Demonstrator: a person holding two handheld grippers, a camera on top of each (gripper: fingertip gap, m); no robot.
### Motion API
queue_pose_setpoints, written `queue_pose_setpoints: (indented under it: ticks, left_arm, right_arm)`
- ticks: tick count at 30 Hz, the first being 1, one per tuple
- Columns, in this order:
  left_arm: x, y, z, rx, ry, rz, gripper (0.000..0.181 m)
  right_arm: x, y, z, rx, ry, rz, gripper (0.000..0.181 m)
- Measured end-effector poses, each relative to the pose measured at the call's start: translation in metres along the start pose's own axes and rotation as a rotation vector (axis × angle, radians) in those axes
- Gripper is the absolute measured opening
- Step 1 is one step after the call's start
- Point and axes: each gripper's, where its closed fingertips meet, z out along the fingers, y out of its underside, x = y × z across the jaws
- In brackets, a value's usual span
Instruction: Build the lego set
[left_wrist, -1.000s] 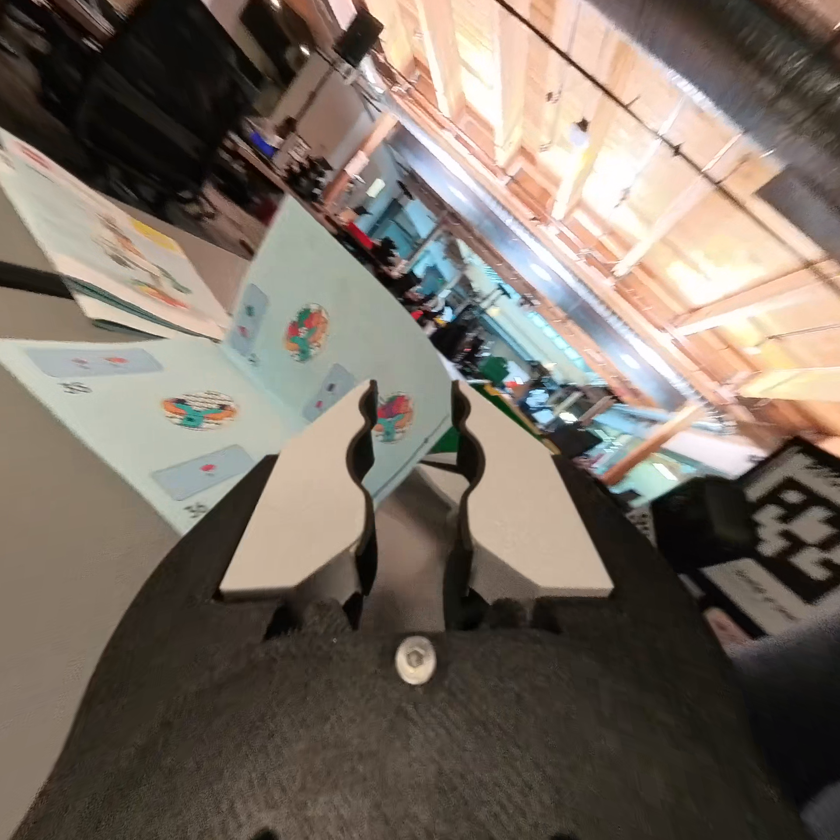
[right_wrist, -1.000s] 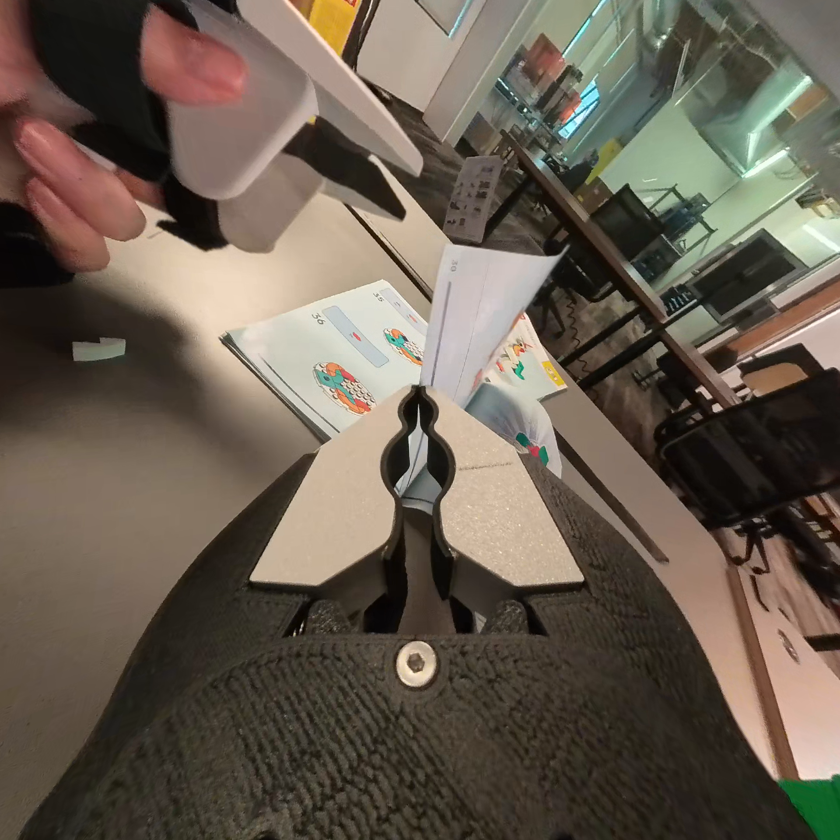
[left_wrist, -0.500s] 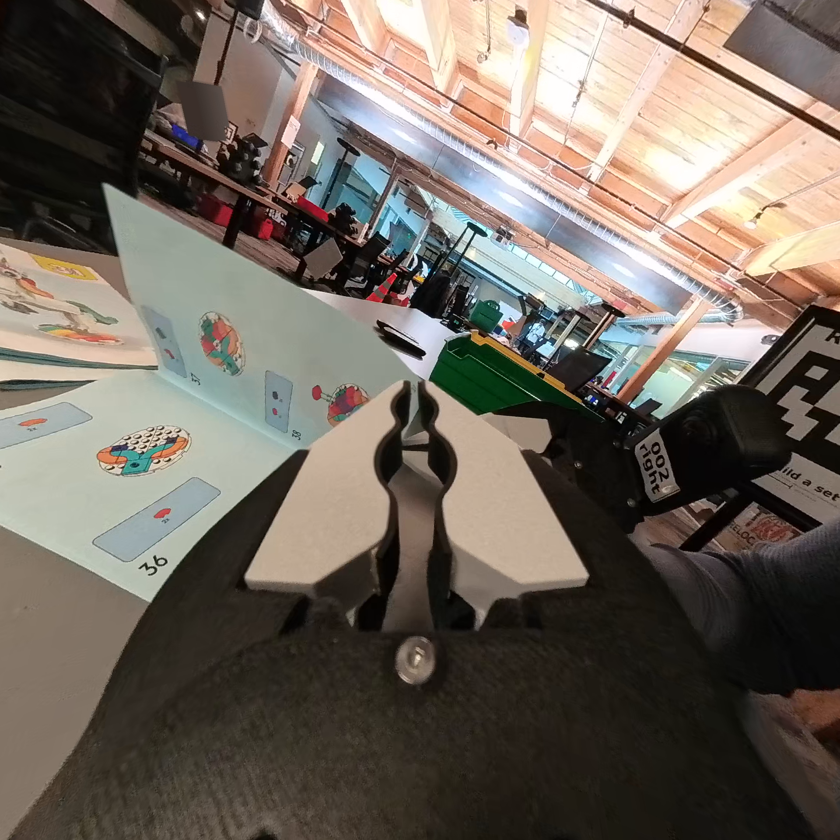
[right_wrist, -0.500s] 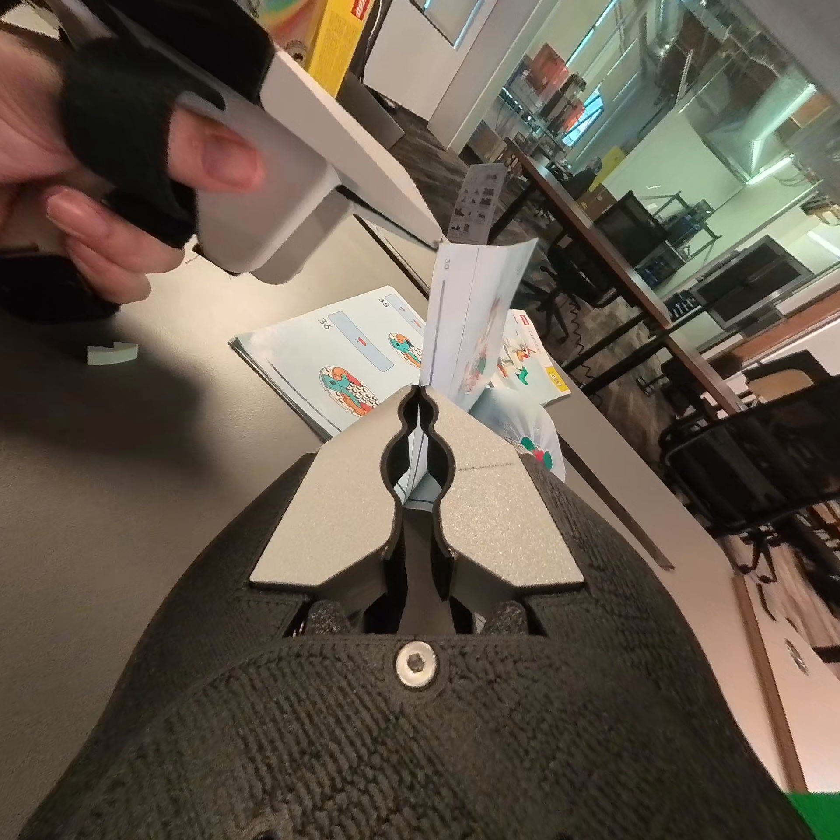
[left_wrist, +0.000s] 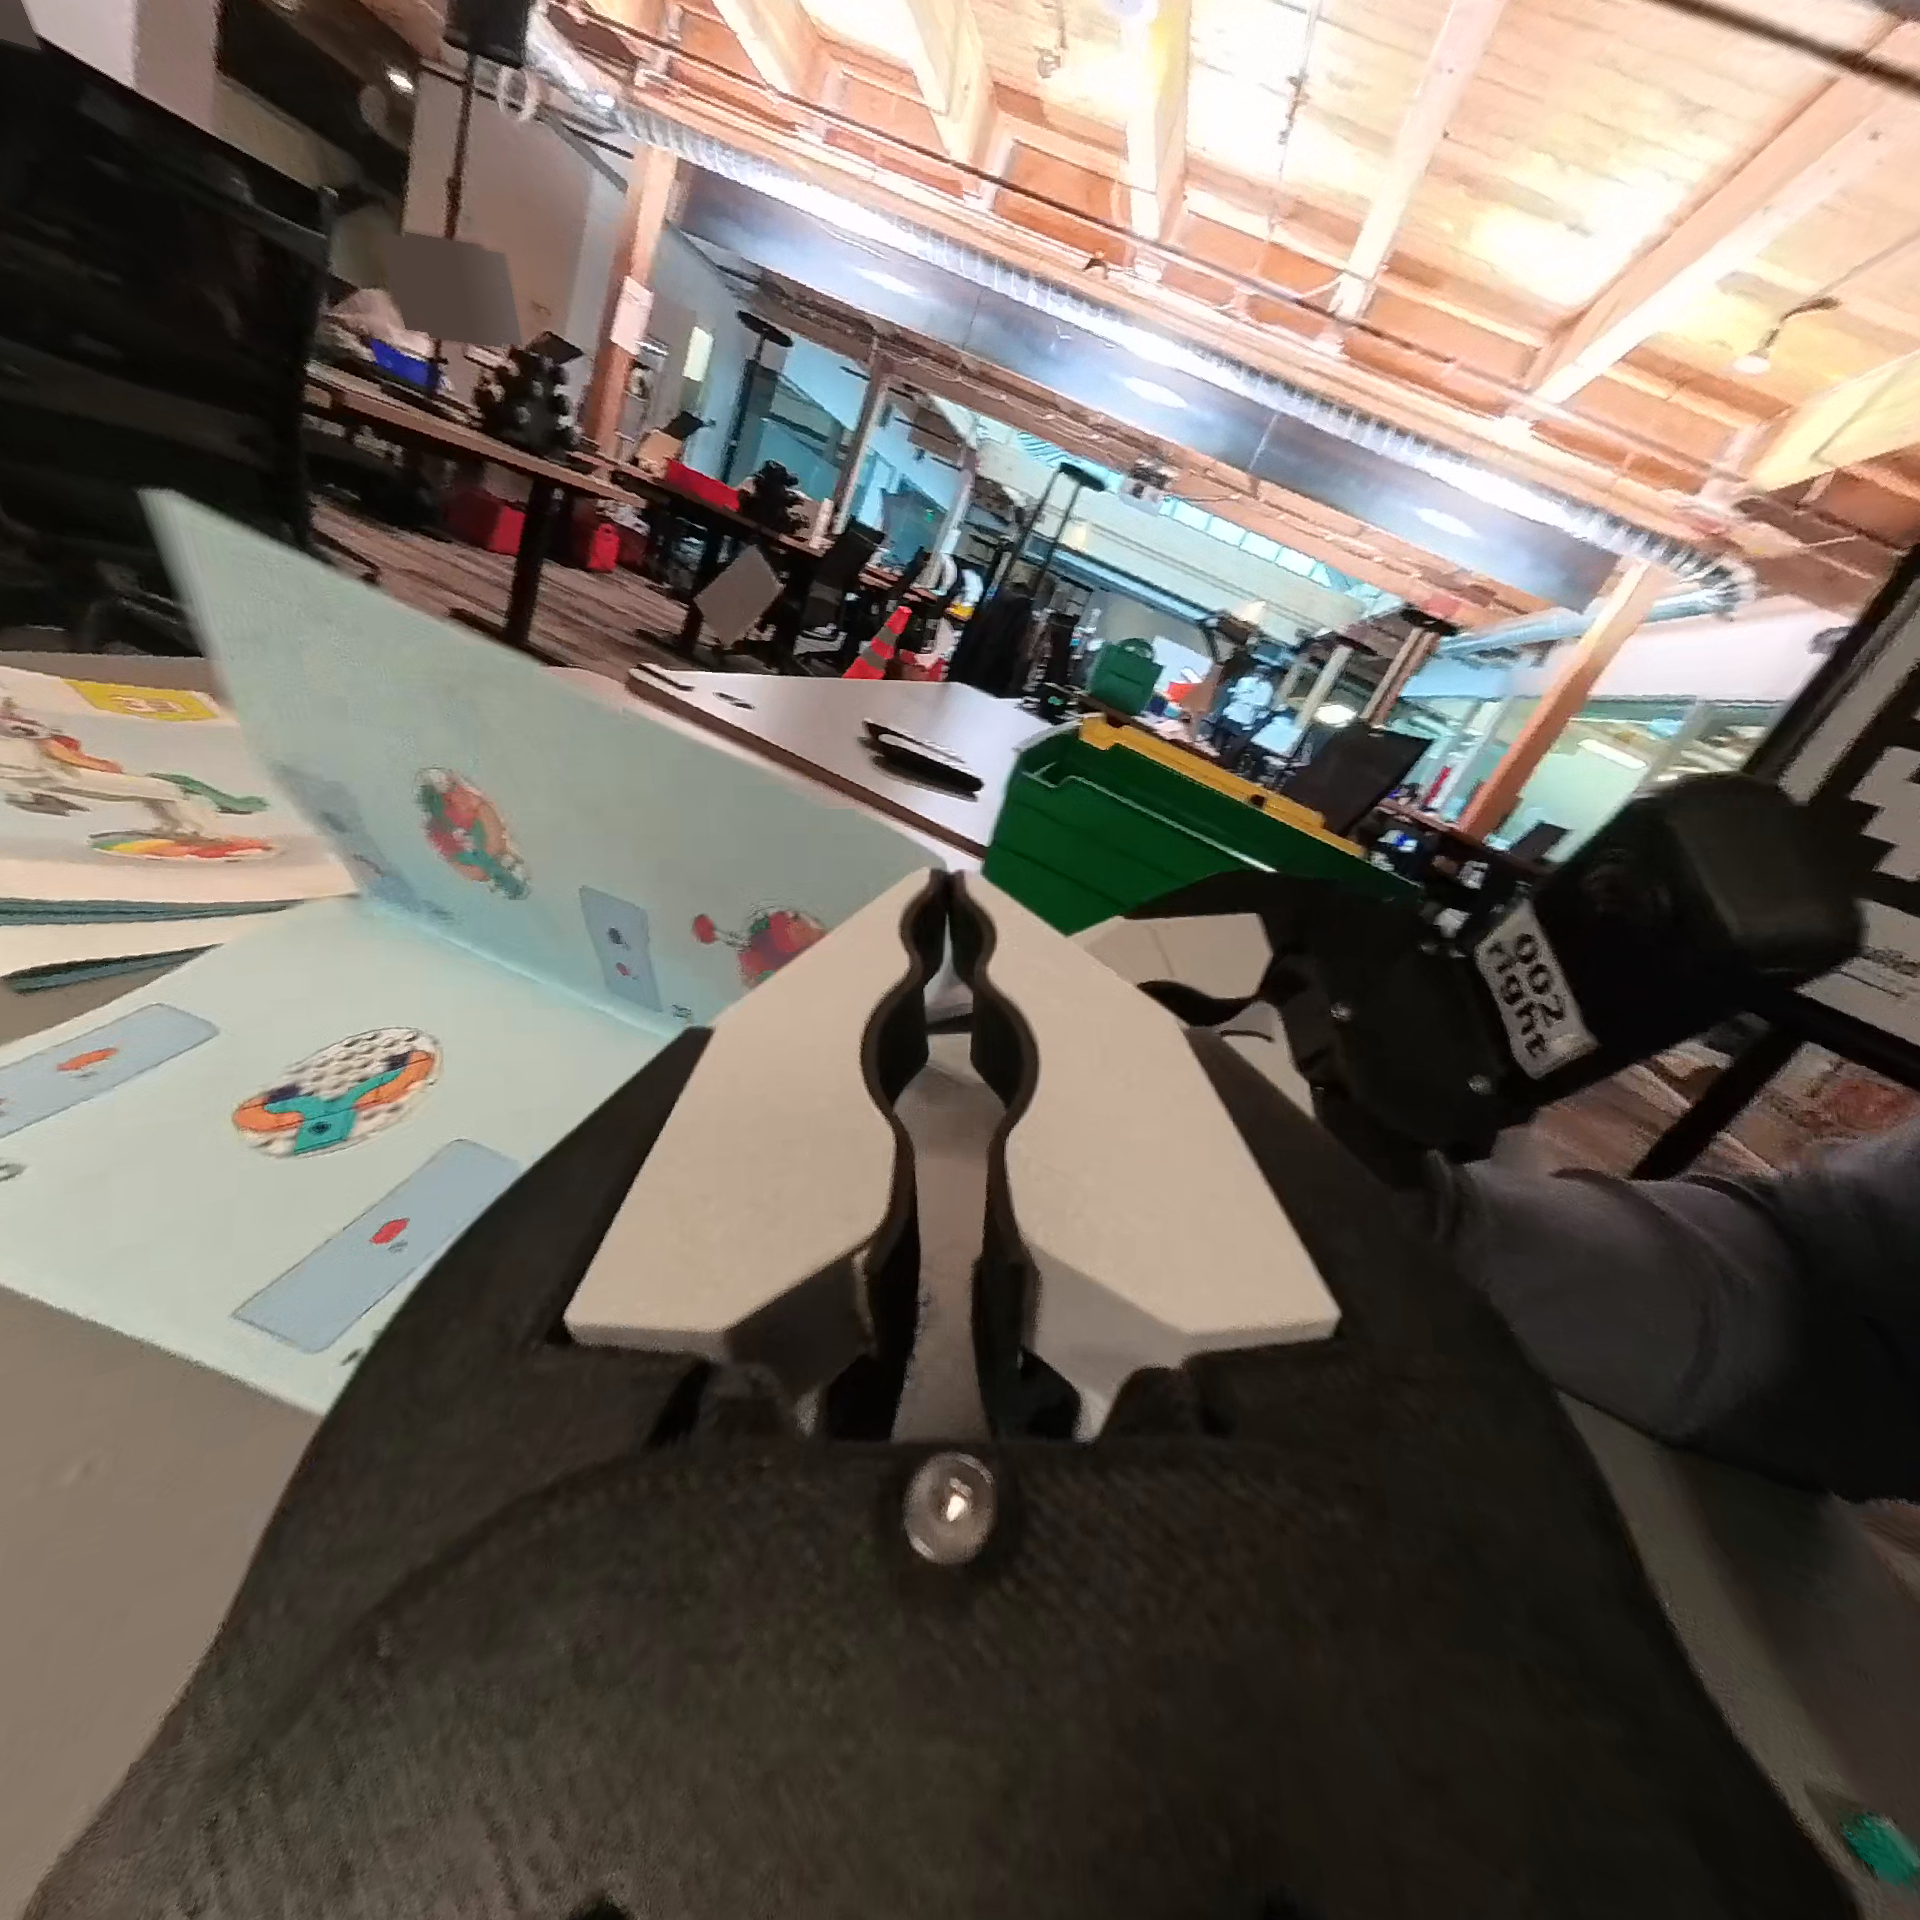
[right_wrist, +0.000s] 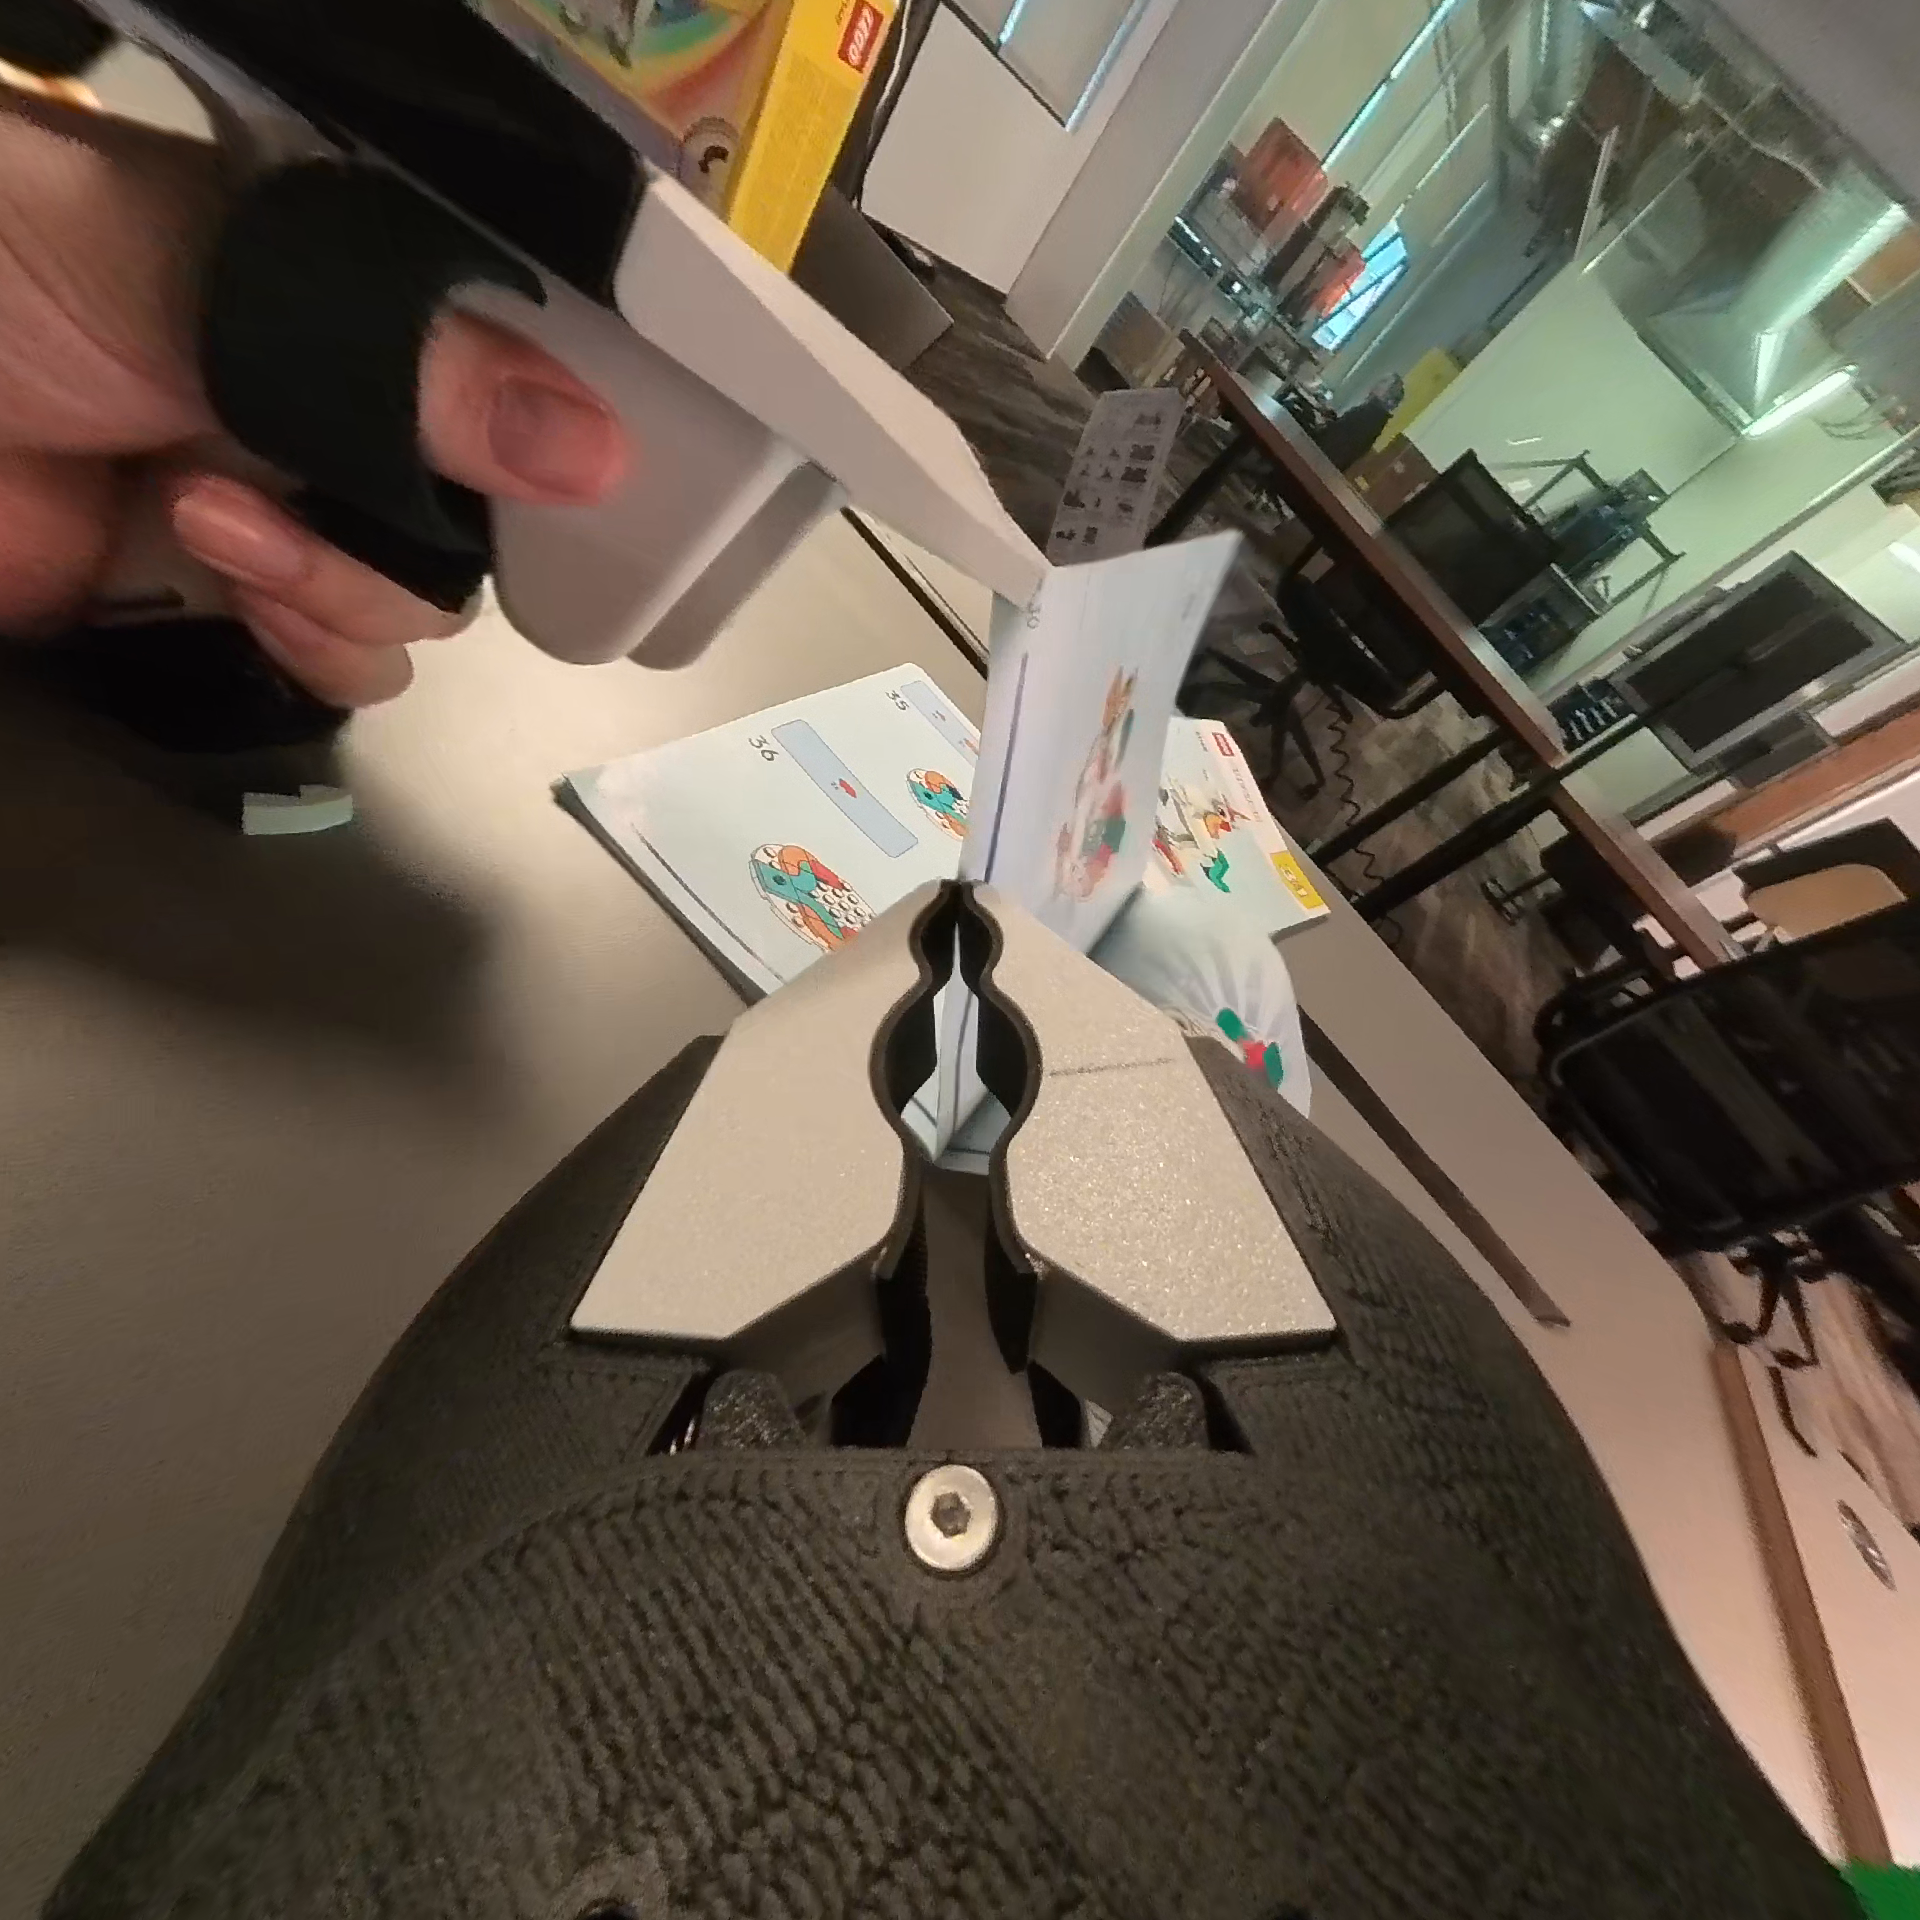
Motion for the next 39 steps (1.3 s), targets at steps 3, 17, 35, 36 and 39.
queue_pose_setpoints:
  ticks: [3,17,35,36,39]
  left_arm:
    - [0.008,-0.005,-0.002,0.032,0.078,-0.046,0.000]
    - [0.052,0.009,-0.001,-0.048,0.415,-0.198,0.000]
    - [0.060,0.008,-0.004,-0.046,0.479,-0.235,0.002]
    - [0.058,0.007,-0.005,-0.036,0.457,-0.213,0.002]
    - [0.052,0.008,-0.006,-0.042,0.388,-0.154,0.002]
  right_arm:
    - [-0.002,-0.010,-0.004,0.067,-0.025,0.016,0.000]
    - [-0.030,-0.045,-0.022,0.301,-0.215,0.058,0.025]
    - [-0.033,-0.049,-0.028,0.356,-0.275,0.109,0.022]
    - [-0.031,-0.050,-0.029,0.365,-0.275,0.122,0.020]
    - [-0.025,-0.051,-0.032,0.391,-0.292,0.203,0.017]
